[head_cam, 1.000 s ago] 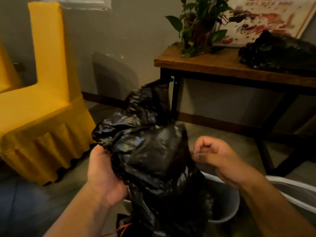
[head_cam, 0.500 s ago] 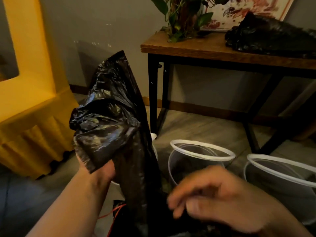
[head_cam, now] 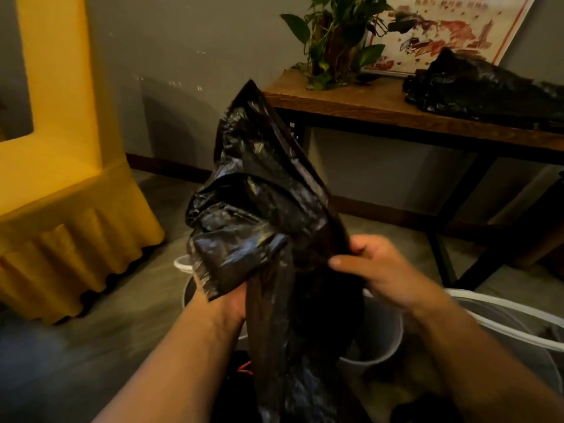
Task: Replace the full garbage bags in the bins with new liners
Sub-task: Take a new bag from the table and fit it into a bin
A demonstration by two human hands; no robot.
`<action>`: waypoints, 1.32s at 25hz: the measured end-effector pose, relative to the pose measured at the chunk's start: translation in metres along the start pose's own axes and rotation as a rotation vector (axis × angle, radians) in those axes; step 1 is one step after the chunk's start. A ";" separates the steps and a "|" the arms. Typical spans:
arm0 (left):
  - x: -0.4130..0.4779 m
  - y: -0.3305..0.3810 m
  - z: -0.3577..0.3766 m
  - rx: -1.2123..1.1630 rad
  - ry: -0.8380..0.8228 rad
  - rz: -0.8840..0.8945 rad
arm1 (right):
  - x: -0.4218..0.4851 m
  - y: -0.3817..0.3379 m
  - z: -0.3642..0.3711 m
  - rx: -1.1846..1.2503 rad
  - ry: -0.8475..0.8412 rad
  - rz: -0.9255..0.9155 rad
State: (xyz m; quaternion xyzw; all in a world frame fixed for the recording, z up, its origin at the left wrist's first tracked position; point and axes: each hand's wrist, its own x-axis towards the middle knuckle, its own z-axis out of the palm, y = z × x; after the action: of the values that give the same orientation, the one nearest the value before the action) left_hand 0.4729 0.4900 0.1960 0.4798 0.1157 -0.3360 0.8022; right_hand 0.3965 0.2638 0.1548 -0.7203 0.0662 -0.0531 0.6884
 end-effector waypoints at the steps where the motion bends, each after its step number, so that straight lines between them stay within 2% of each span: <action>1: 0.006 0.002 -0.005 -0.043 0.011 0.007 | 0.000 -0.008 -0.009 0.036 0.080 0.002; 3: 0.018 0.012 -0.013 -0.197 -0.031 0.096 | -0.003 -0.030 -0.024 -0.079 0.217 -0.025; 4: 0.019 0.023 -0.018 -0.270 -0.043 0.105 | -0.003 -0.041 -0.030 -0.210 0.285 -0.047; 6: 0.021 0.045 -0.029 -0.264 -0.016 0.158 | -0.005 -0.063 -0.036 -0.457 0.383 -0.146; 8: 0.024 0.060 -0.041 -0.143 0.118 0.302 | -0.010 -0.081 -0.040 -0.672 0.407 -0.242; 10: 0.017 0.071 -0.046 -0.047 0.334 0.600 | -0.020 -0.092 -0.034 -0.677 0.273 -0.245; 11: 0.009 0.071 -0.041 0.109 0.362 0.828 | -0.025 -0.095 -0.027 -0.603 0.163 -0.192; 13: -0.006 0.058 -0.023 0.629 0.241 1.241 | -0.030 -0.100 -0.011 -0.513 -0.029 -0.079; 14: -0.013 0.048 -0.011 0.879 0.136 1.391 | -0.033 -0.101 -0.005 -0.508 -0.087 -0.051; 15: -0.019 0.038 -0.001 1.039 0.029 1.459 | -0.034 -0.102 0.000 -0.521 -0.129 -0.050; 18: -0.028 0.025 0.011 1.206 -0.156 1.394 | -0.041 -0.106 0.005 -0.553 -0.196 -0.060; 22: -0.027 0.026 0.010 1.487 -0.316 1.066 | -0.040 -0.099 -0.004 -0.591 -0.109 -0.073; 24: -0.023 0.028 0.007 1.513 -0.330 1.040 | -0.037 -0.093 -0.008 -0.622 -0.033 -0.151; 27: -0.016 0.034 -0.001 1.537 -0.305 1.074 | -0.036 -0.087 -0.019 -0.908 0.028 -0.354; 30: -0.006 0.038 -0.006 1.643 -0.204 1.047 | -0.039 -0.077 -0.023 -1.042 -0.038 -0.339; 33: 0.004 0.036 -0.014 1.859 -0.217 0.942 | -0.043 -0.070 -0.020 -1.081 -0.064 -0.315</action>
State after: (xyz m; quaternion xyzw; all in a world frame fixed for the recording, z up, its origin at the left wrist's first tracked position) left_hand 0.5009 0.5113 0.2118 0.8711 -0.4595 0.0127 0.1731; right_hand 0.3527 0.2546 0.2265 -0.9729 -0.0454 -0.0921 0.2070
